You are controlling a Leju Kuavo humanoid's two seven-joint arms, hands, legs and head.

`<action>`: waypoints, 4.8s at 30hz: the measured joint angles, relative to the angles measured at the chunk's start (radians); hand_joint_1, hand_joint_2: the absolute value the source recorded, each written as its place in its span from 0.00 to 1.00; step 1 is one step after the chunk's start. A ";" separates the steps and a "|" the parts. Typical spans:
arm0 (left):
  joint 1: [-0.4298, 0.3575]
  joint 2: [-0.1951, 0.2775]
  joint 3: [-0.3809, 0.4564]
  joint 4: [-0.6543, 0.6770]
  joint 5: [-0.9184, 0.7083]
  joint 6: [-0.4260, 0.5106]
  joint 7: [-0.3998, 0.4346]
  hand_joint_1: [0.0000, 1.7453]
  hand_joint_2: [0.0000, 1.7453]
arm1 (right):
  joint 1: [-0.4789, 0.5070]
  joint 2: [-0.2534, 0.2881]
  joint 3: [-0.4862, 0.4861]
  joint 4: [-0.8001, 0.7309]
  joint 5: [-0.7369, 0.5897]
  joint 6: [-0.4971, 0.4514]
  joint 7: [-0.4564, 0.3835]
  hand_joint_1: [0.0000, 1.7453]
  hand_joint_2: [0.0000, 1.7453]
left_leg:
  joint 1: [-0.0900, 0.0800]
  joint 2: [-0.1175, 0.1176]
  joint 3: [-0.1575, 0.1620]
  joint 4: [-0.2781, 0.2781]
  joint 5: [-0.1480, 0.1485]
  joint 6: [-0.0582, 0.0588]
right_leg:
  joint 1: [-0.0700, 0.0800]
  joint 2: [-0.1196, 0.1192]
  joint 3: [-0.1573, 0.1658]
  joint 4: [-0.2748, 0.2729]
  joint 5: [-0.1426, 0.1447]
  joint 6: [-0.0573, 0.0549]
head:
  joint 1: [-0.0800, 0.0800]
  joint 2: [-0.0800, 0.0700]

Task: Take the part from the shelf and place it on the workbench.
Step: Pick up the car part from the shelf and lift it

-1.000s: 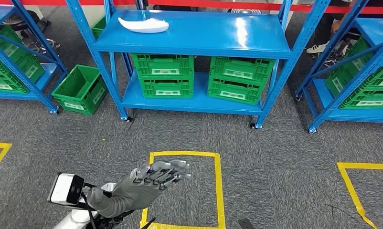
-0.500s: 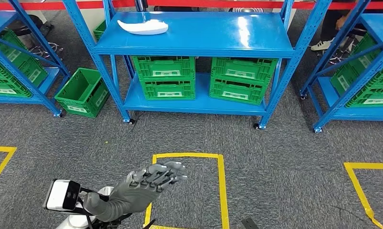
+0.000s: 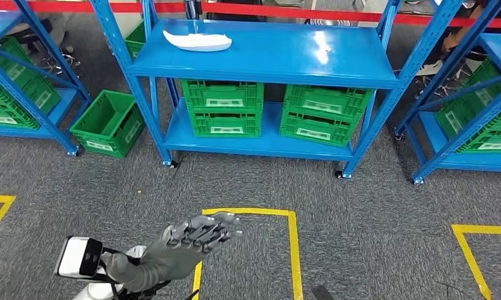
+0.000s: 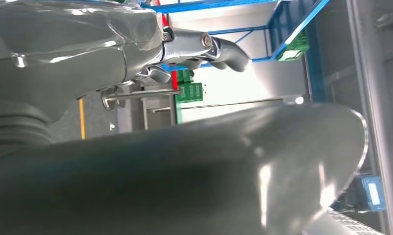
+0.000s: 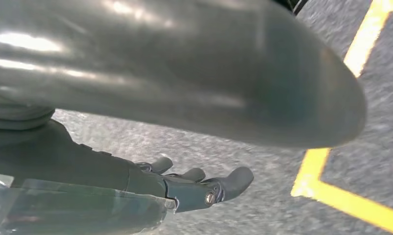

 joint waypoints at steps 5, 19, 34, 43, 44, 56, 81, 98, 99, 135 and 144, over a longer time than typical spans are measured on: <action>0.001 -0.001 -0.002 0.003 0.000 -0.002 -0.001 0.00 0.00 | 0.007 -0.004 0.003 0.002 -0.002 -0.002 0.001 0.00 0.00 | -0.021 -0.009 0.025 0.001 -0.024 0.014 | 0.011 0.000 -0.124 0.113 0.000 0.006 | 0.003 0.000; -0.003 0.000 -0.001 0.001 0.001 -0.001 -0.003 0.00 0.00 | 0.008 -0.001 0.006 0.003 -0.002 -0.003 0.001 0.00 0.00 | -0.030 -0.010 0.058 0.022 -0.068 -0.012 | 0.010 0.003 -0.023 -0.122 0.109 -0.034 | 0.000 0.000; -0.012 0.004 -0.002 -0.005 0.002 -0.002 -0.004 0.00 0.00 | -0.001 0.003 0.009 0.004 -0.004 -0.005 0.000 0.00 0.00 | -0.007 0.001 -0.002 -0.010 0.020 0.010 | 0.016 0.006 -0.002 0.033 -0.006 -0.006 | 0.002 0.000; -0.012 0.004 -0.008 -0.004 0.005 0.003 -0.002 0.00 0.00 | 0.010 -0.002 0.010 0.006 -0.014 -0.007 -0.001 0.00 0.00 | -0.018 -0.012 0.048 -0.003 -0.036 -0.011 | 0.021 -0.002 -0.039 -0.127 0.115 -0.002 | 0.003 0.000; -0.012 0.005 -0.008 -0.004 0.005 0.004 -0.002 0.00 0.00 | 0.010 -0.002 0.010 0.006 -0.015 -0.007 -0.001 0.00 0.00 | -0.020 -0.012 0.050 0.002 -0.039 -0.016 | 0.022 -0.002 -0.036 -0.129 0.110 -0.018 | 0.002 0.000; -0.010 0.009 -0.010 0.003 0.008 0.007 -0.003 0.00 0.00 | 0.014 0.007 0.010 0.006 -0.023 -0.008 -0.005 0.00 0.00 | -0.004 0.000 -0.077 0.097 0.007 -0.031 | 0.023 0.007 0.065 -0.134 0.049 -0.047 | 0.000 0.000; -0.016 0.007 -0.022 0.013 0.014 0.001 -0.006 0.00 0.00 | 0.014 0.009 0.012 0.007 -0.029 -0.007 -0.009 0.00 0.00 | 0.013 0.003 -0.043 0.240 -0.162 -0.067 | 0.001 -0.003 -0.006 -0.104 0.083 -0.040 | -0.002 0.000; -0.016 0.006 -0.026 -0.005 0.014 -0.006 -0.005 0.00 0.00 | 0.018 0.009 0.013 0.007 -0.035 -0.005 -0.008 0.00 0.00 | -0.026 -0.022 0.050 -0.045 0.004 0.032 | 0.013 0.008 -0.087 0.133 -0.048 -0.006 | 0.002 0.000; -0.015 0.006 -0.026 -0.005 0.014 -0.006 -0.005 0.00 0.00 | 0.020 0.007 0.013 0.007 -0.035 -0.006 -0.008 0.00 0.00 | -0.024 -0.024 0.059 -0.043 -0.006 0.026 | 0.009 0.007 -0.096 0.111 -0.035 0.008 | 0.002 0.000; 0.020 0.015 0.001 -0.023 -0.007 -0.025 -0.006 0.00 0.00 | 0.021 0.008 0.029 0.007 -0.040 -0.017 -0.022 0.00 0.00 | -0.030 -0.022 0.039 -0.013 -0.022 -0.008 | 0.015 -0.003 -0.037 -0.122 0.104 -0.011 | 0.002 0.000; 0.016 0.014 -0.002 -0.022 0.006 -0.034 0.013 0.00 0.00 | 0.022 0.014 0.030 0.007 -0.042 -0.001 -0.022 0.00 0.00 | 0.002 0.000 -0.144 0.287 -0.127 -0.062 | 0.009 -0.012 0.001 -0.125 0.089 -0.053 | -0.004 0.000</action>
